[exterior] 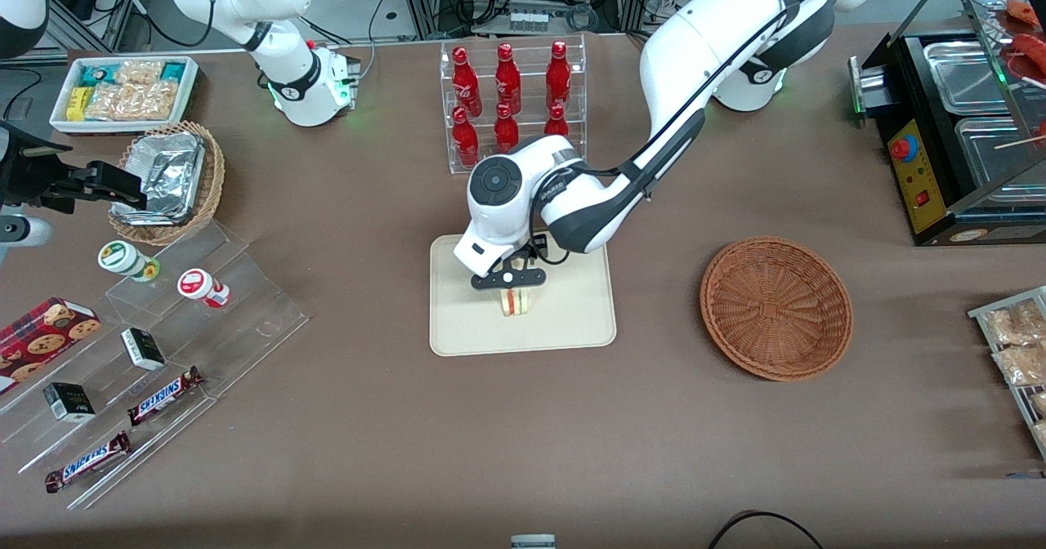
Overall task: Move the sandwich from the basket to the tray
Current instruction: 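Open the left gripper to release the sandwich and raise it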
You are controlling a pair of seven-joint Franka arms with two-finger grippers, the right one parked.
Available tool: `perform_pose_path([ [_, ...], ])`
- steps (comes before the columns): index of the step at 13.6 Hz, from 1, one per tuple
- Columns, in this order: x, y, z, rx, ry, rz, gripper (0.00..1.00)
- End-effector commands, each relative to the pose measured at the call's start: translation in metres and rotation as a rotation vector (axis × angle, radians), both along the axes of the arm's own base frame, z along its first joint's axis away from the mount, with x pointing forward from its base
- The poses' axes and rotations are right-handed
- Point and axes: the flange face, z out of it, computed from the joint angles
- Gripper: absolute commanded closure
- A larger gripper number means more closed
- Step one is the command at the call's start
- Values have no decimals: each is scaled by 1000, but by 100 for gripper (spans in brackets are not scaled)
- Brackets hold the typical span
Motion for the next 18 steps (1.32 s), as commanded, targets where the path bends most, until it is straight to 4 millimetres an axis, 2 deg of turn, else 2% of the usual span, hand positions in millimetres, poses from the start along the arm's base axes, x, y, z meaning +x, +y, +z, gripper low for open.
perform_pose_path([
  [1, 11, 18, 62, 18, -67, 60, 0],
  [3, 22, 46, 113, 41, -101, 105, 0],
  [5, 40, 93, 159, 84, -111, 177, 0],
  [6, 37, 110, 177, 113, -107, 197, 0],
  [8, 45, 163, 204, 157, -116, 249, 0],
  [11, 41, 225, 227, 159, -88, 227, 0],
  [14, 53, 291, 248, 128, -52, 183, 0],
  [18, 73, 367, 263, 115, -16, 140, 0],
])
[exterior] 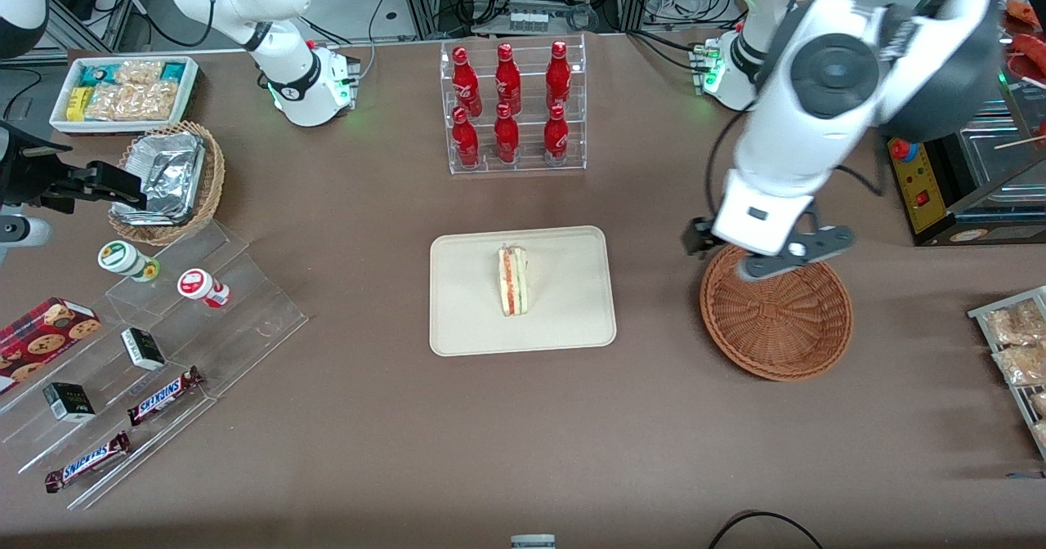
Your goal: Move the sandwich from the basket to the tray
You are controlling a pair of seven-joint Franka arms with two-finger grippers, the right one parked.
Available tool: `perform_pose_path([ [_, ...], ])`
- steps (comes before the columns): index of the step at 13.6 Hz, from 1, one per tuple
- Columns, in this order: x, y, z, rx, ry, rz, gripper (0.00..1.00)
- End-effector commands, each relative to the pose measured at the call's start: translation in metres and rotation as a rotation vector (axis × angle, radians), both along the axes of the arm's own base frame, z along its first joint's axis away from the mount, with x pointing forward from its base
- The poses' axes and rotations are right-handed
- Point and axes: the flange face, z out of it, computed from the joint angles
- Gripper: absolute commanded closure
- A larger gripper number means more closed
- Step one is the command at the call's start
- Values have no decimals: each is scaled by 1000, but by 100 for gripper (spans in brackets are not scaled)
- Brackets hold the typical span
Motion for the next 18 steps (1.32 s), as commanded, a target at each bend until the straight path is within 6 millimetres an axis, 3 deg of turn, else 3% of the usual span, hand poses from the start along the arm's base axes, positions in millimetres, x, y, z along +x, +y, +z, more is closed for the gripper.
perform_pose_path([
  [1, 2, 50, 15, -18, 22, -31, 0],
  [3, 2, 77, 28, -11, 22, -47, 0],
  [5, 5, 117, 31, -60, 59, -104, 0],
  [10, 18, 169, 56, -72, 27, -120, 0],
  [12, 18, 179, 56, -65, 37, -266, 0],
  [14, 19, 196, 52, -69, 49, -268, 0],
  [18, 12, 189, 48, -25, 47, -258, 0],
])
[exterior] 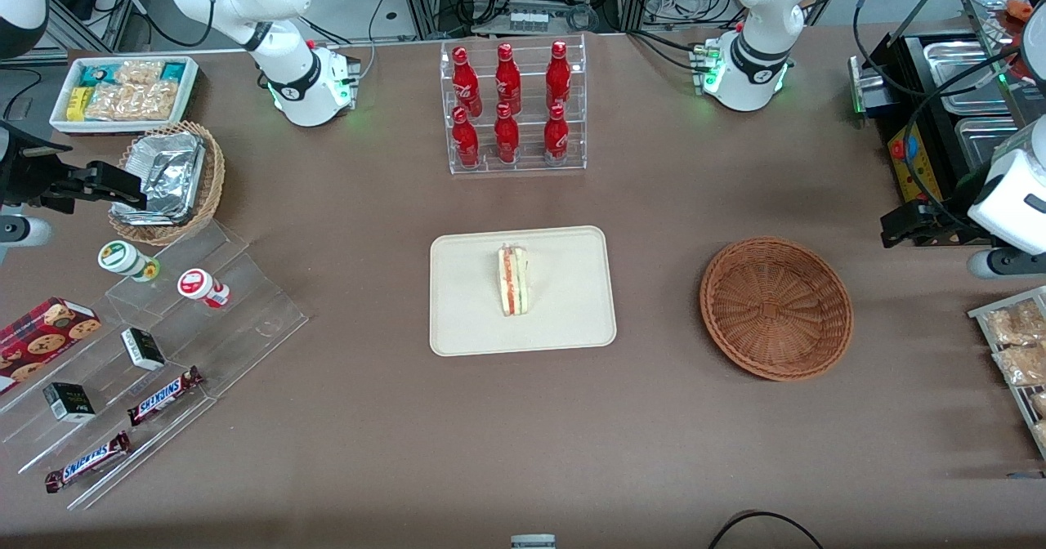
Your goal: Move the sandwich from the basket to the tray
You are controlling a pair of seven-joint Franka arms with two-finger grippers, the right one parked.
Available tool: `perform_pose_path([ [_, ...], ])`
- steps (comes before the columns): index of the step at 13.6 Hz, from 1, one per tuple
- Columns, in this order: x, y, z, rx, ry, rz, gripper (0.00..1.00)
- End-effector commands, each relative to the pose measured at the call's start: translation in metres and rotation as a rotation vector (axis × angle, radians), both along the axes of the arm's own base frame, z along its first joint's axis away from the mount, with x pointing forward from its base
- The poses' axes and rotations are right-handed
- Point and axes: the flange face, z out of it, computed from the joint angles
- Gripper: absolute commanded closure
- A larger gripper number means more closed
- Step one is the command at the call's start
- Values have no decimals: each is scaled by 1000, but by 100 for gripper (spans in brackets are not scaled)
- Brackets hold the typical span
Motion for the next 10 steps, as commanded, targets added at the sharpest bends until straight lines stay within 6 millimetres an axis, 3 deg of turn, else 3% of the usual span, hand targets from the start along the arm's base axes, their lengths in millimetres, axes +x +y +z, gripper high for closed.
perform_pose_path([
  [1, -8, -9, 7, 5, -15, -8, 0],
  [7, -7, -11, 24, -67, -41, -6, 0],
  [10, -19, -10, 41, -53, -34, -28, 0],
])
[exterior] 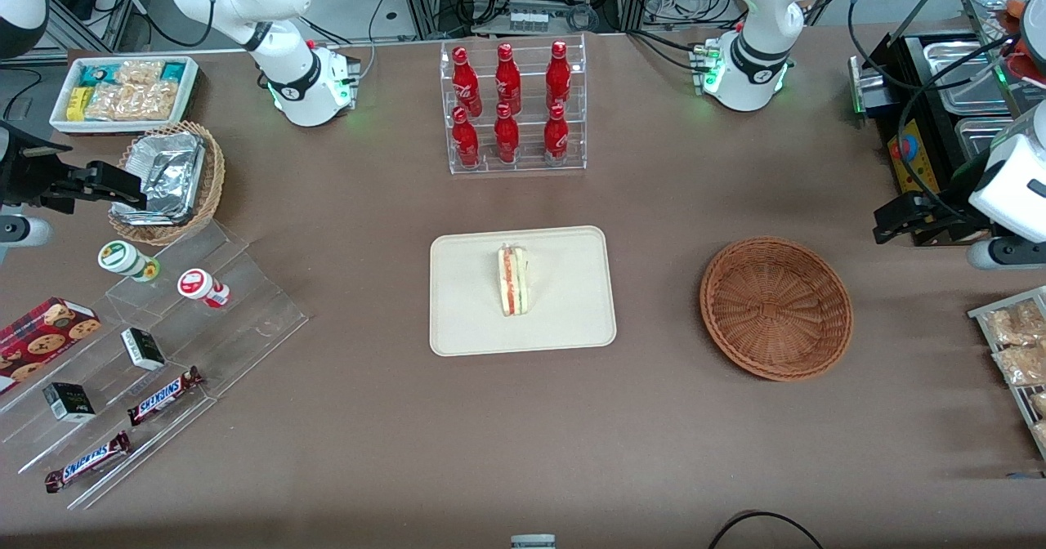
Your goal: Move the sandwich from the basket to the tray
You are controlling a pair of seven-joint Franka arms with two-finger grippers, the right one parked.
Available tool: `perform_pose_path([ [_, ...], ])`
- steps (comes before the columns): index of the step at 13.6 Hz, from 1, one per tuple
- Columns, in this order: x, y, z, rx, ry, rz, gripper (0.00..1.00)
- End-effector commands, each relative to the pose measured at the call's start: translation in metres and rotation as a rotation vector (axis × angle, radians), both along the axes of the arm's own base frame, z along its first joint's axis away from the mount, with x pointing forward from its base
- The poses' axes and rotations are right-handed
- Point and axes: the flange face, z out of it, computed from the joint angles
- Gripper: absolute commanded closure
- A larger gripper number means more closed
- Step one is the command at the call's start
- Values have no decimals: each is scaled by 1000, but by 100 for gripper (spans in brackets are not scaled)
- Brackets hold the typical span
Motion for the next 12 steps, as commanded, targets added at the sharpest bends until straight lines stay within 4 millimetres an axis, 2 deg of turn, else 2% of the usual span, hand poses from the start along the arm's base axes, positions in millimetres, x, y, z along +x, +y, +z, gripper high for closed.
perform_pose_path([
  [1, -24, 3, 27, 11, 9, -45, 0],
  [2, -31, 5, 32, 11, 6, -44, 0],
  [7, -38, 2, 36, 0, 5, -46, 0],
  [12, -51, 3, 27, -4, 10, -44, 0],
])
